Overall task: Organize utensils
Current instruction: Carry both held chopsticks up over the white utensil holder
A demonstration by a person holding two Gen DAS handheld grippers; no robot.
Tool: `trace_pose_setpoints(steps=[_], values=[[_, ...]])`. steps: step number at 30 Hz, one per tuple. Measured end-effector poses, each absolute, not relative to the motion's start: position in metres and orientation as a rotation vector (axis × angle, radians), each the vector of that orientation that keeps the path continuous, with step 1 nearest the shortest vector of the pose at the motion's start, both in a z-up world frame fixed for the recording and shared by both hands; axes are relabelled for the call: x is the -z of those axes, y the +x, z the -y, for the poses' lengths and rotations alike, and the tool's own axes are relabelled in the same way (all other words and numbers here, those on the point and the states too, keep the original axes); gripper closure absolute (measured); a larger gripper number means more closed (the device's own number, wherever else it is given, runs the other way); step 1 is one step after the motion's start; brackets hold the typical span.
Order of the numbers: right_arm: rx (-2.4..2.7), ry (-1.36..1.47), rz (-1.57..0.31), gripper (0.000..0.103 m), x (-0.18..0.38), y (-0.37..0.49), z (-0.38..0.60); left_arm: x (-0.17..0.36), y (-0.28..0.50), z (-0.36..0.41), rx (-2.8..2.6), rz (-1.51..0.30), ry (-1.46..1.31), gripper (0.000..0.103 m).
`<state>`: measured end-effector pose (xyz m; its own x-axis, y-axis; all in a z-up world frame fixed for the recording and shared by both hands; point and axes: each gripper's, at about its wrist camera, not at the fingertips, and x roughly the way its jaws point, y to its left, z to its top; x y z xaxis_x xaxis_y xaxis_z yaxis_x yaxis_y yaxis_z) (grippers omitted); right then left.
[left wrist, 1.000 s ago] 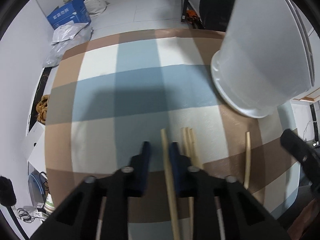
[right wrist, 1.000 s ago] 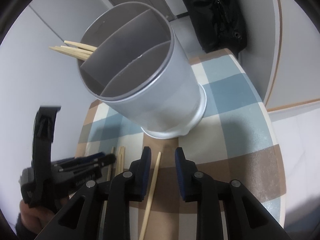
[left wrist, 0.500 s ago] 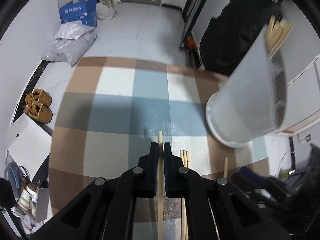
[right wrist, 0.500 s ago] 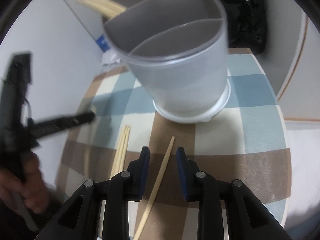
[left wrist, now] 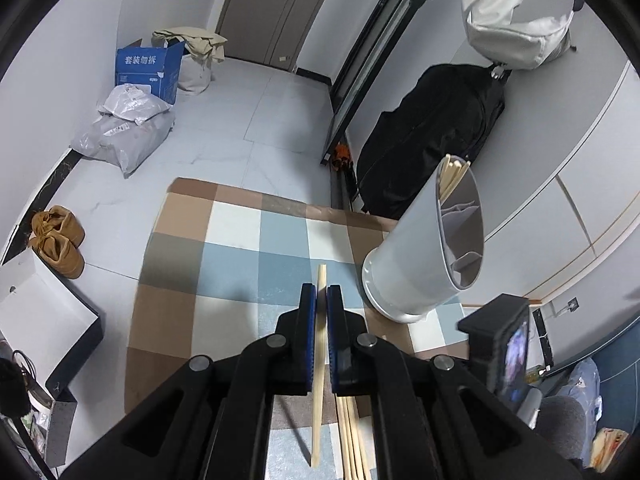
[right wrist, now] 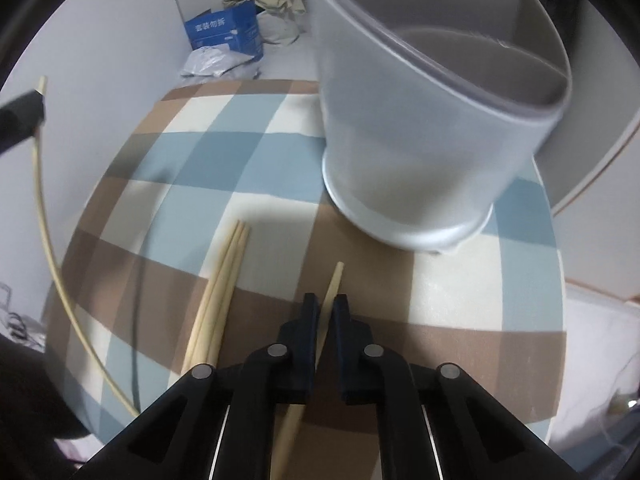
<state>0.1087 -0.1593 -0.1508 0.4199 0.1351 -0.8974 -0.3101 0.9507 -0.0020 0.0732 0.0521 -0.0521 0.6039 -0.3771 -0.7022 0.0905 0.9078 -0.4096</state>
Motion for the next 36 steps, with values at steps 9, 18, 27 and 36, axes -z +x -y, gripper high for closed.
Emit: trace_pose_setpoints(steps=[9, 18, 27, 36], values=[[-0.302, -0.067, -0.997, 0.098, 0.133, 0.102, 0.148, 0.048, 0.062, -0.066, 0.291, -0.859, -0.373, 0.102], [-0.37, 0.15, -0.735, 0.098, 0.083, 0.073, 0.169, 0.044, 0.052, -0.067, 0.306, -0.839, -0.358, 0.102], [-0.395, 0.141, -0.467, 0.099, 0.051, 0.035, 0.177, 0.034, 0.04, -0.056, 0.336, -0.812, -0.298, 0.102], [-0.405, 0.176, -0.434, 0.099, 0.048, 0.022, 0.197, 0.025, 0.03, -0.043, 0.338, -0.78, -0.273, 0.102]])
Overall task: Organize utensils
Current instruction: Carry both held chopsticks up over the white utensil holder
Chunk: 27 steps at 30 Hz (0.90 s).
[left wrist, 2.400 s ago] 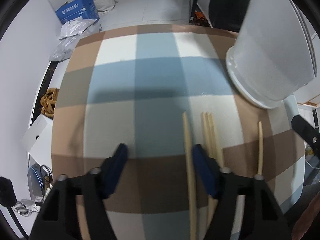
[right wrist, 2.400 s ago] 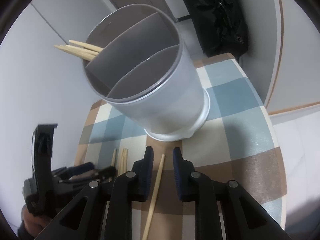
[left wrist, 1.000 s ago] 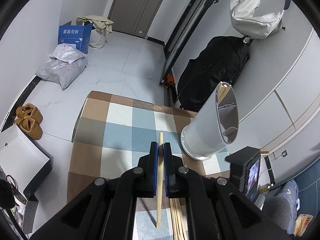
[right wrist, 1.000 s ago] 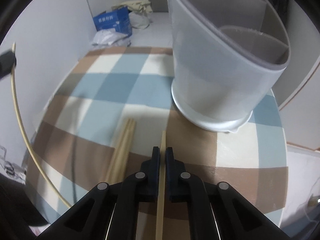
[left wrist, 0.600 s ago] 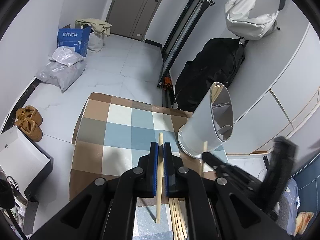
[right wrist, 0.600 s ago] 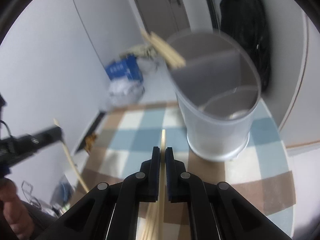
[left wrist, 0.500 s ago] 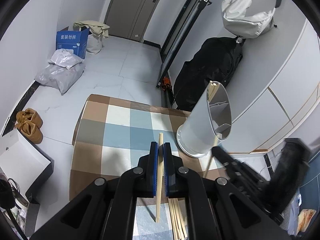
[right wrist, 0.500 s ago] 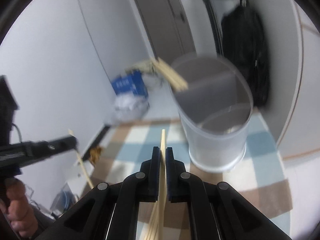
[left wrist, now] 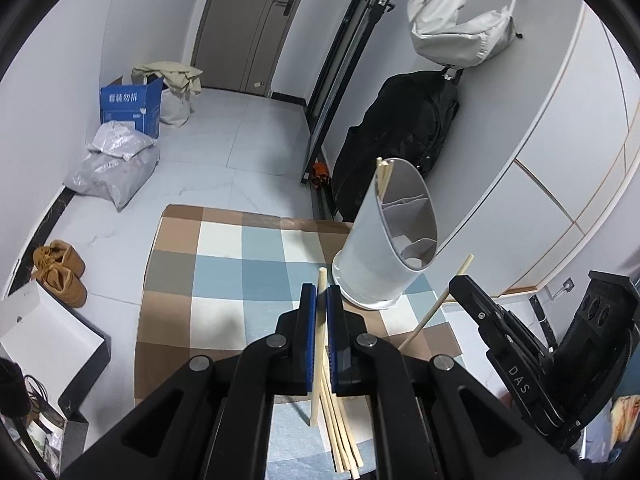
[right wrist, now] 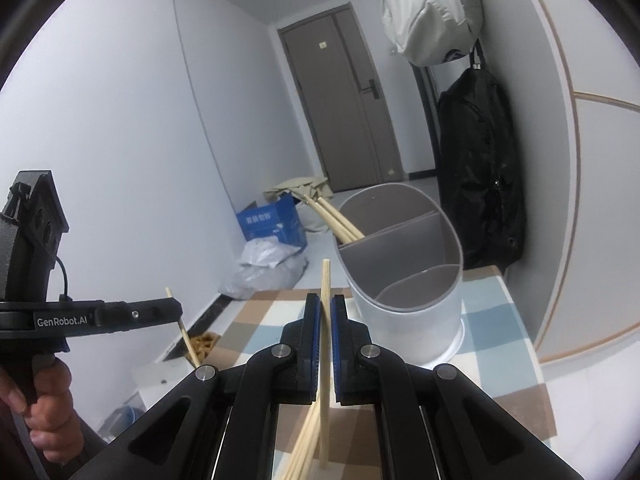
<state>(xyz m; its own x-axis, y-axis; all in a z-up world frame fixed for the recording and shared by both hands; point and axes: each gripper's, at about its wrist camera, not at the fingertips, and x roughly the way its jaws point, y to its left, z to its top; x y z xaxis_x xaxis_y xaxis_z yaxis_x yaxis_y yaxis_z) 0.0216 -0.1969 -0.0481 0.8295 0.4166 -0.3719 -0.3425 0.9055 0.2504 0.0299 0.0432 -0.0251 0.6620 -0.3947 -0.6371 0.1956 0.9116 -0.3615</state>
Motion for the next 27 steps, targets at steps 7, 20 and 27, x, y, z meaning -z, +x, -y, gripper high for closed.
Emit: trace_pose_setpoints(steps=[7, 20, 27], values=[[-0.422, 0.156, -0.38, 0.099, 0.035, 0.008, 0.206, 0.013, 0.026, -0.029, 0.338, -0.762, -0.236, 0.102], [-0.453, 0.103, -0.252, 0.099, -0.028, 0.003, 0.22, -0.049, 0.044, -0.01, 0.357, -0.665, -0.274, 0.102], [-0.463, 0.086, -0.188, 0.099, -0.078, 0.027, 0.237, -0.089, 0.082, 0.003, 0.364, -0.603, -0.326, 0.102]])
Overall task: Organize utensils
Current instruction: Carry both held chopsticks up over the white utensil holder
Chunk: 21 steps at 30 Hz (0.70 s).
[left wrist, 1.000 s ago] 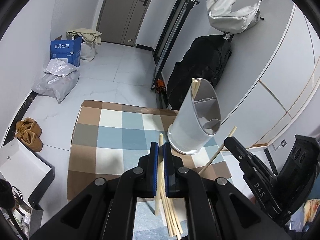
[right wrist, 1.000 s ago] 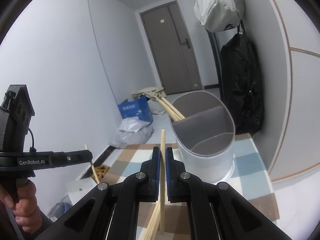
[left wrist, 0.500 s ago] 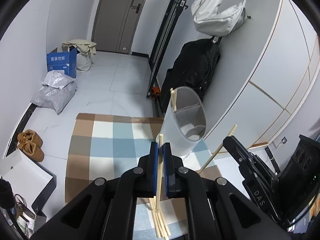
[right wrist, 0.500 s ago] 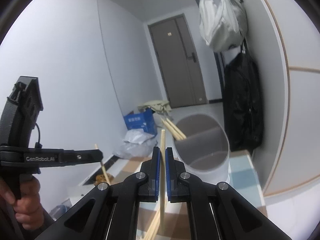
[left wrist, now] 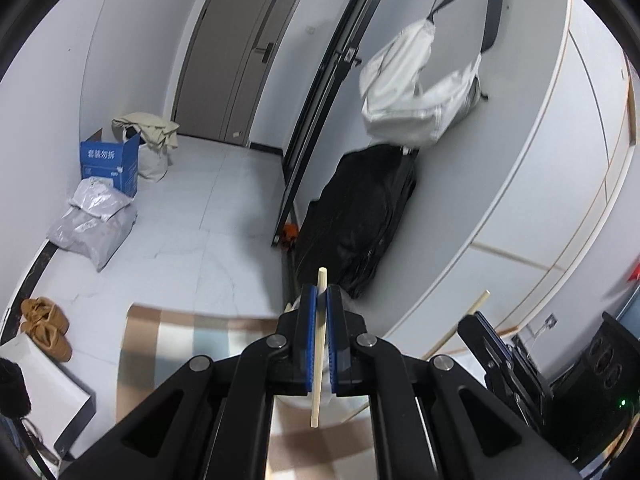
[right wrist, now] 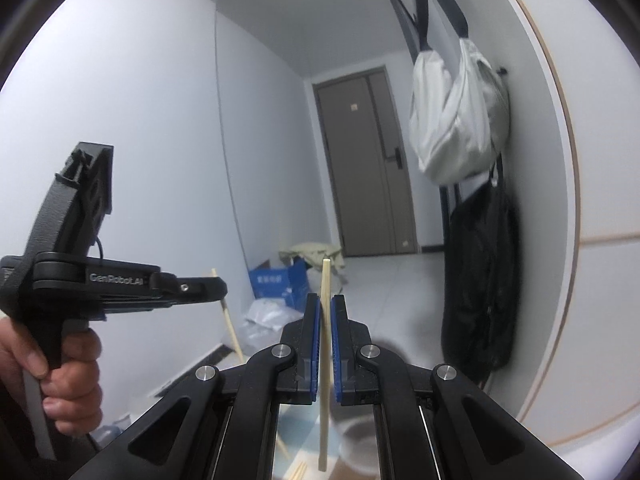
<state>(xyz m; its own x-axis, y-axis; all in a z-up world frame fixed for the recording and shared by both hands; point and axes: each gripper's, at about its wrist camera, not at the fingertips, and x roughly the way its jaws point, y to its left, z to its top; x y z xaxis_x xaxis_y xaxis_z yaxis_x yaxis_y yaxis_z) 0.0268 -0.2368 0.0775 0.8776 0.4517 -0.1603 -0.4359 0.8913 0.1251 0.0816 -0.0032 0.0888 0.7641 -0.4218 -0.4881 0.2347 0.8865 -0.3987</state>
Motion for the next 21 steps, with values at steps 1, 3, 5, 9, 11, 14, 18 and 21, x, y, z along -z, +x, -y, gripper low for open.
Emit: trace_pose_setpoints(steps=[1, 3, 5, 9, 11, 14, 18, 21], values=[[-0.466, 0.072, -0.176, 0.099, -0.085, 0.031, 0.237, -0.093, 0.086, 0.004, 0.363, -0.593, -0.334, 0.102], [-0.474, 0.042, -0.155, 0.099, -0.097, 0.041, 0.237, -0.101, 0.096, 0.006, 0.361, -0.572, -0.35, 0.102], [-0.483, 0.016, -0.139, 0.099, -0.105, 0.049, 0.236, -0.104, 0.105, 0.007, 0.355, -0.558, -0.367, 0.102], [-0.5, -0.021, -0.122, 0.099, -0.121, 0.077, 0.234, -0.106, 0.123, 0.006, 0.344, -0.552, -0.41, 0.102], [-0.511, -0.036, -0.118, 0.099, -0.124, 0.09, 0.232, -0.104, 0.133, 0.005, 0.338, -0.553, -0.426, 0.102], [-0.531, -0.059, -0.114, 0.099, -0.124, 0.107, 0.228, -0.098, 0.147, 0.005, 0.318, -0.543, -0.431, 0.102], [-0.548, -0.098, -0.131, 0.099, -0.114, 0.127, 0.221, -0.087, 0.16, 0.004, 0.302, -0.548, -0.437, 0.102], [-0.557, -0.115, -0.157, 0.099, -0.102, 0.136, 0.216, -0.078, 0.167, 0.006, 0.296, -0.572, -0.445, 0.102]])
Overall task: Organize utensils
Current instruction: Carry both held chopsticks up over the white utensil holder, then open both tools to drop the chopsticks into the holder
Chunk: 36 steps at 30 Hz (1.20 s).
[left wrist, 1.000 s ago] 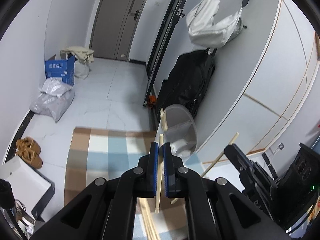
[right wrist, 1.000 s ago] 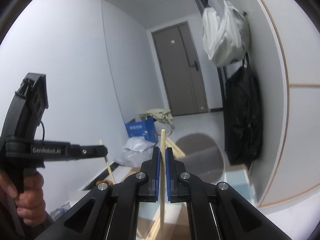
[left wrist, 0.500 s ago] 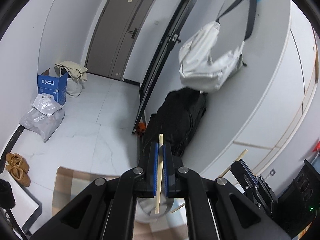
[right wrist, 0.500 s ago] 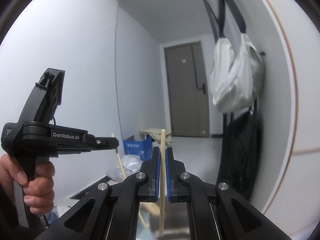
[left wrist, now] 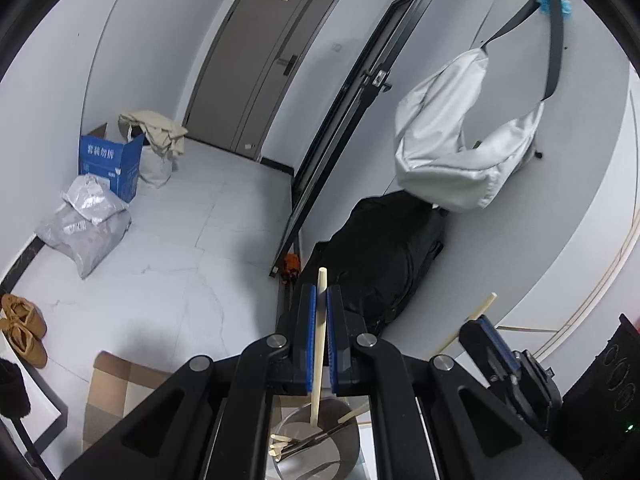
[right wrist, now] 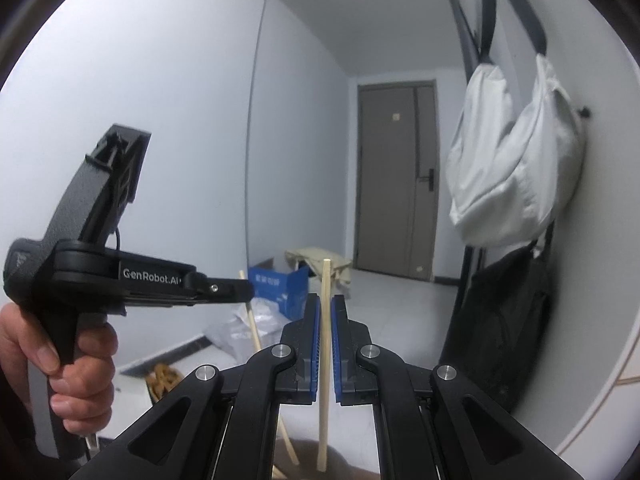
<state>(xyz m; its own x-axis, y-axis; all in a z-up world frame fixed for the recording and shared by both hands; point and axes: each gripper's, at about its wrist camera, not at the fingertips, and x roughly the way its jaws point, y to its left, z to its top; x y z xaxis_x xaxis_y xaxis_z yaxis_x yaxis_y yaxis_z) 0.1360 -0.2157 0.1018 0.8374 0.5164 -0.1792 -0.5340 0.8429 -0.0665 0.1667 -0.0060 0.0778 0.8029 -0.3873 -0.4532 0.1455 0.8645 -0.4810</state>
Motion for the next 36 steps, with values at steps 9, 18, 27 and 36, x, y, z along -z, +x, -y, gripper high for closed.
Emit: trace_pose_setpoints(steps=[9, 18, 27, 36], values=[[-0.57, -0.165, -0.2, 0.099, -0.071, 0.146, 0.21, -0.06, 0.168, 0.003, 0.32, -0.555, -0.476, 0.102], [-0.609, -0.215, -0.256, 0.099, -0.052, 0.145, 0.199, -0.053, 0.167, 0.008, 0.338, -0.589, -0.427, 0.102], [-0.649, -0.187, -0.374, 0.098, -0.037, 0.158, 0.189, -0.037, 0.168, 0.006, 0.375, -0.728, -0.419, 0.102], [-0.598, -0.063, -0.469, 0.083, -0.031, 0.157, 0.203, -0.041, 0.153, 0.004, 0.348, -0.792, -0.372, 0.078]])
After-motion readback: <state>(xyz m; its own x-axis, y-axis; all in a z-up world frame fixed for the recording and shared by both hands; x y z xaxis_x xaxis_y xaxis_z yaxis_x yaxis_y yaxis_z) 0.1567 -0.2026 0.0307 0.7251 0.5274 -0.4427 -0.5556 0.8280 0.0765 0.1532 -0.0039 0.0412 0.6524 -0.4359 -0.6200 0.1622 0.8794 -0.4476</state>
